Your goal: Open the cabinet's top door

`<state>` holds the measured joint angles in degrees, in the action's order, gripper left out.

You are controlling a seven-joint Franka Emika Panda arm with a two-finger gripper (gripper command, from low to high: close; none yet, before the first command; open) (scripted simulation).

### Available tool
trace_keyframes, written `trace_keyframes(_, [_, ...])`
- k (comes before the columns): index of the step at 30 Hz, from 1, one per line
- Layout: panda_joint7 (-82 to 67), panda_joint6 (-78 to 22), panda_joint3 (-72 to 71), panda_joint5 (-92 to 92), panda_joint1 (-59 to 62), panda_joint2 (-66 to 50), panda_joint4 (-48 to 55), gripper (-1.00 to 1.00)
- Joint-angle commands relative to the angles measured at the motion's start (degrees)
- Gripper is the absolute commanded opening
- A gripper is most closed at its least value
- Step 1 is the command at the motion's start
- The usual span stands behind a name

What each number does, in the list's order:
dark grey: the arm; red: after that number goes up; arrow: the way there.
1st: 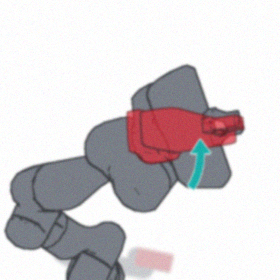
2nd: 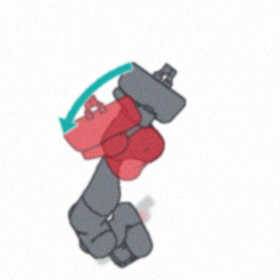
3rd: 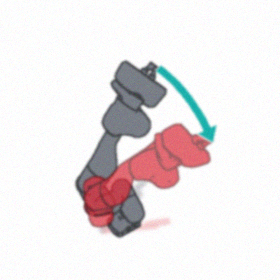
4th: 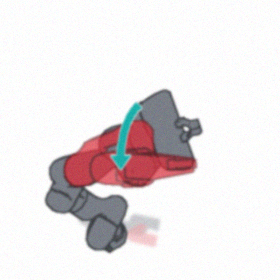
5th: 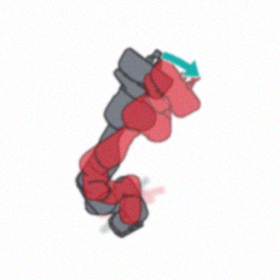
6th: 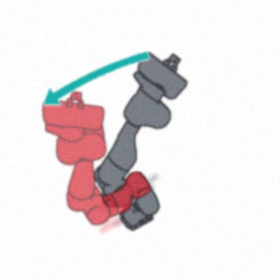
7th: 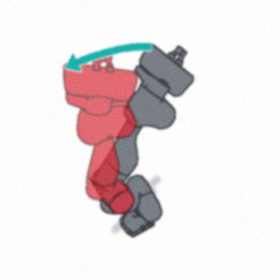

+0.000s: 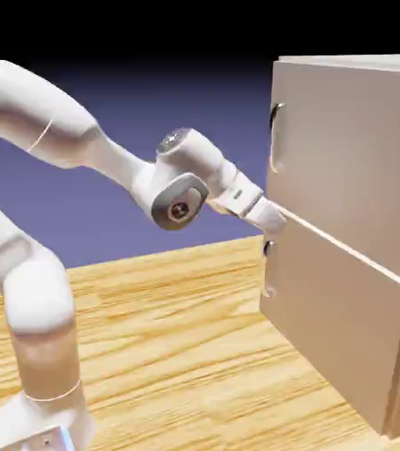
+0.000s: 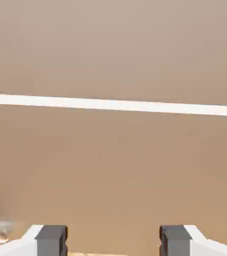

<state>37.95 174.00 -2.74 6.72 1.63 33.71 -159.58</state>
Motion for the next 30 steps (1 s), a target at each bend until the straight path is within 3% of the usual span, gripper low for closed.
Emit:
trace_keyframes(1, [-1.67,0.0,-1.02,2.5,0.86,0.39,0.53,0.0])
trace_keyframes(30, [-50.12,-0.08,-30.5,74.77,25.8,11.75,15.84,0.0])
